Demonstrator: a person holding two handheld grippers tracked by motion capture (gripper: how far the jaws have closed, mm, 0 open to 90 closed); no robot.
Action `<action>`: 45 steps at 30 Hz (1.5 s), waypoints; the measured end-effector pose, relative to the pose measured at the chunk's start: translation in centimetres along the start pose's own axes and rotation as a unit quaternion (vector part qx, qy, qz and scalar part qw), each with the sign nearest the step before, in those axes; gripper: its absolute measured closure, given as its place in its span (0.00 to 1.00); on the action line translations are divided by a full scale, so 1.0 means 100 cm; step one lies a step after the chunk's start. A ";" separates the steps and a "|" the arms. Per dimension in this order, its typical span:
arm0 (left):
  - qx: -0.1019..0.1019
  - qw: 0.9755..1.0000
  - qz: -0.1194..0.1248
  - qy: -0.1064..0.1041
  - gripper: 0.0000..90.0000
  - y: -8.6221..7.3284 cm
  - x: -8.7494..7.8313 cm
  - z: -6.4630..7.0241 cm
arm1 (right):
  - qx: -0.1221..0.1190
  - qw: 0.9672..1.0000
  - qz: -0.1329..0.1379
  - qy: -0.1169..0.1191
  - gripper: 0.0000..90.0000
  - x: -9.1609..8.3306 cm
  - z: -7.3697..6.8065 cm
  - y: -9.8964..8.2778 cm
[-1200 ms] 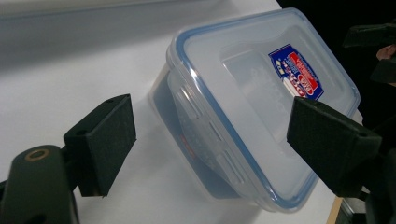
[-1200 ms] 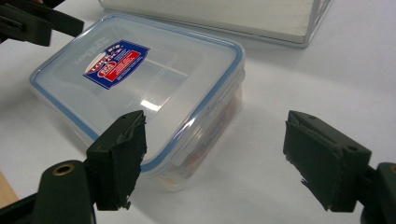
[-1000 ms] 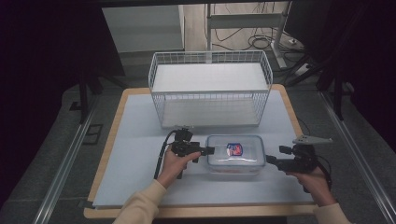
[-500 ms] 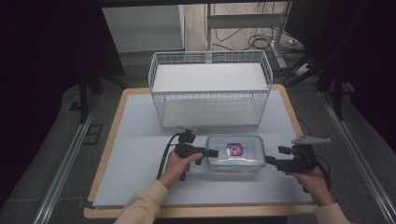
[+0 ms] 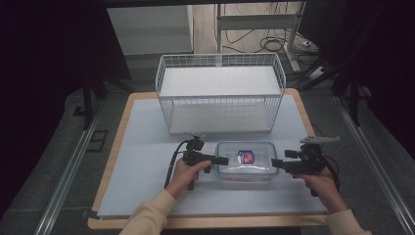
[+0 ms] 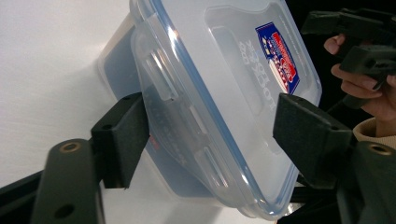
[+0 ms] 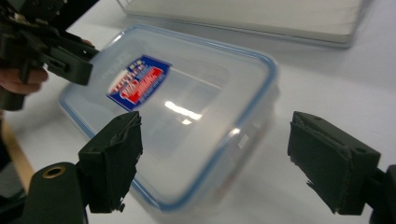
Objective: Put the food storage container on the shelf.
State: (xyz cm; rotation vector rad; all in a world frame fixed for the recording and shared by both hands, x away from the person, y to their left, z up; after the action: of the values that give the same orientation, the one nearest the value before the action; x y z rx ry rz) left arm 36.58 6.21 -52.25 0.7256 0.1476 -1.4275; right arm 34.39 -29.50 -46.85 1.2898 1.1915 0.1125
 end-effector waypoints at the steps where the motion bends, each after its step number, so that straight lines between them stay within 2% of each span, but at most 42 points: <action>1: 0.000 1.000 0.001 -0.001 0.32 0.000 0.000 0.000 | 0.005 1.000 -0.003 0.007 0.19 0.003 0.000 0.002; 7: -0.004 1.000 0.002 -0.004 0.35 0.000 -0.002 -0.001 | 0.025 0.999 -0.020 0.024 0.19 0.014 0.004 0.009; 8: -0.004 1.000 0.001 -0.005 0.35 0.000 -0.002 -0.002 | 0.035 0.999 -0.025 0.030 0.19 0.018 0.007 0.010; 13: -0.008 1.000 0.002 -0.008 0.36 0.000 -0.002 -0.002 | 0.053 0.997 -0.047 0.041 0.20 0.026 0.013 0.008; 19: -0.011 1.000 0.004 -0.009 0.36 0.000 -0.002 -0.002 | 0.071 0.994 -0.059 0.054 0.21 0.034 0.018 0.003; 20: -0.011 1.000 0.004 -0.009 0.36 0.000 -0.002 -0.002 | 0.083 0.992 -0.060 0.069 0.22 0.036 0.020 0.001; 21: -0.011 1.000 0.004 -0.009 0.36 0.000 -0.002 -0.002 | 0.083 0.992 -0.060 0.069 0.22 0.036 0.020 0.001; 22: -0.011 1.000 0.004 -0.009 0.36 0.000 -0.002 -0.002 | 0.092 0.991 -0.062 0.080 0.23 0.037 0.021 0.000; 27: -0.010 1.000 0.005 -0.009 0.36 0.000 -0.002 -0.002 | 0.108 0.987 -0.067 0.094 0.24 0.039 0.023 -0.001; 28: -0.009 1.000 0.006 -0.009 0.36 -0.001 -0.002 -0.002 | 0.122 0.985 -0.071 0.102 0.25 0.039 0.025 -0.002; 29: -0.009 1.000 0.006 -0.009 0.36 -0.001 -0.002 -0.002 | 0.128 0.984 -0.073 0.105 0.25 0.039 0.025 -0.002; 33: -0.008 1.000 0.006 -0.009 0.36 -0.001 -0.002 -0.002 | 0.127 0.984 -0.072 0.104 0.33 0.034 0.026 -0.002; 39: 0.002 1.000 0.008 -0.005 0.37 -0.003 -0.004 0.000 | 0.133 0.983 -0.071 0.106 0.35 0.032 0.025 -0.003; 40: 0.008 1.000 0.007 -0.004 0.38 -0.004 -0.005 0.001 | 0.132 0.983 -0.066 0.106 0.38 0.030 0.025 -0.003; 43: 0.009 1.000 0.011 -0.005 0.40 -0.006 -0.006 0.002 | 0.130 0.984 -0.062 0.106 0.40 0.027 0.025 -0.004; 45: 0.019 1.000 0.013 -0.004 0.40 -0.008 -0.008 0.004 | 0.124 0.985 -0.061 0.104 0.41 0.025 0.023 -0.004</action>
State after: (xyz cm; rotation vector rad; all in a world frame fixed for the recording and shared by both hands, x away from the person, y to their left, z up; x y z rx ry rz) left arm 35.61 6.67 -51.83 0.7507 0.1048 -1.4118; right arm 36.97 -29.51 -49.10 1.4432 1.4966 0.0101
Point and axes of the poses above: each handheld gripper's, and its own axes: x roughly forward along the jaws, y roughly out of its top, z roughly to its right, the point moved 1 cm from there along x, roughly forward along the jaws, and after that the axes turned 10 degrees about -x, right-handed, at the moved point
